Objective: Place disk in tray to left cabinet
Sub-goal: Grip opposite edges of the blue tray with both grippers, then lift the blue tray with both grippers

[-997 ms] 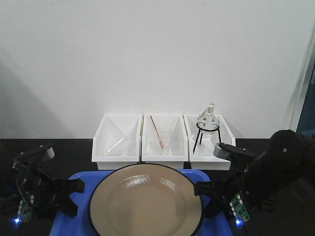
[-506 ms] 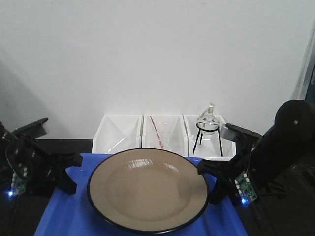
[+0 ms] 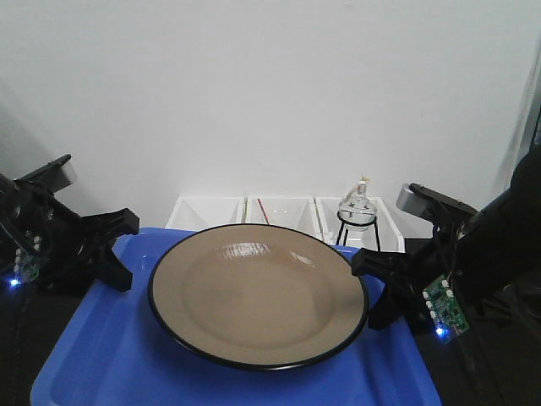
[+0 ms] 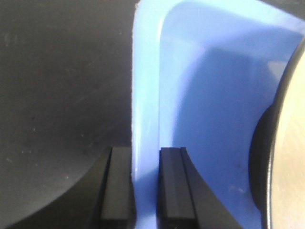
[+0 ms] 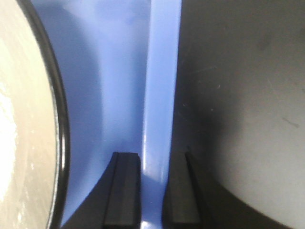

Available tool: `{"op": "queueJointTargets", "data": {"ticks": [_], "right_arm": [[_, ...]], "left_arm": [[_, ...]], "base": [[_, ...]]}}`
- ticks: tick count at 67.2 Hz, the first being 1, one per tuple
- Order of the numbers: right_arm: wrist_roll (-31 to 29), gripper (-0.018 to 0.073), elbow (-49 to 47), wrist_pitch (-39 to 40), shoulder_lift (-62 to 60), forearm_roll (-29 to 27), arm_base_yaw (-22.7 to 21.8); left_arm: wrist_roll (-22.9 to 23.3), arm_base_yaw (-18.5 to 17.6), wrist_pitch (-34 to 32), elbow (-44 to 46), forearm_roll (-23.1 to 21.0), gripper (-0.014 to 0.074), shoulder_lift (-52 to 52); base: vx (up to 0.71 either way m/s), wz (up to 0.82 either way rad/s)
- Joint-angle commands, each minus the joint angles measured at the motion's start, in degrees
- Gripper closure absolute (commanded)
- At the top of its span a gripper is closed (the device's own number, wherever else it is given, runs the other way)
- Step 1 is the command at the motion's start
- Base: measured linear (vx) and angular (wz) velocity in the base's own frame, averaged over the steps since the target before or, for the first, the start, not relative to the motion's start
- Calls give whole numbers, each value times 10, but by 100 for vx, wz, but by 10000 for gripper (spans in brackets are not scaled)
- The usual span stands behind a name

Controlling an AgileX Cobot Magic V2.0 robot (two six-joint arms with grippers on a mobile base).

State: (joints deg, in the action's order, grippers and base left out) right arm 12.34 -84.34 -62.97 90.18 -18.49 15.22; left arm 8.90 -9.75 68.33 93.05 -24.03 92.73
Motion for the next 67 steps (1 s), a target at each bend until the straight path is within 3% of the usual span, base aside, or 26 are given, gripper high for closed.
{"op": "queueJointTargets", "data": {"ticks": [1,67], "right_arm": [[3,564,-24,41,-33,-82,7],[2,564,-24,35,-35,-71,7]], "left_arm": [[25,-13,-11,24,-97,597,-22],[26,-13,-28,24,-96,597,-22]], "base": [[0,0],[0,0]]}}
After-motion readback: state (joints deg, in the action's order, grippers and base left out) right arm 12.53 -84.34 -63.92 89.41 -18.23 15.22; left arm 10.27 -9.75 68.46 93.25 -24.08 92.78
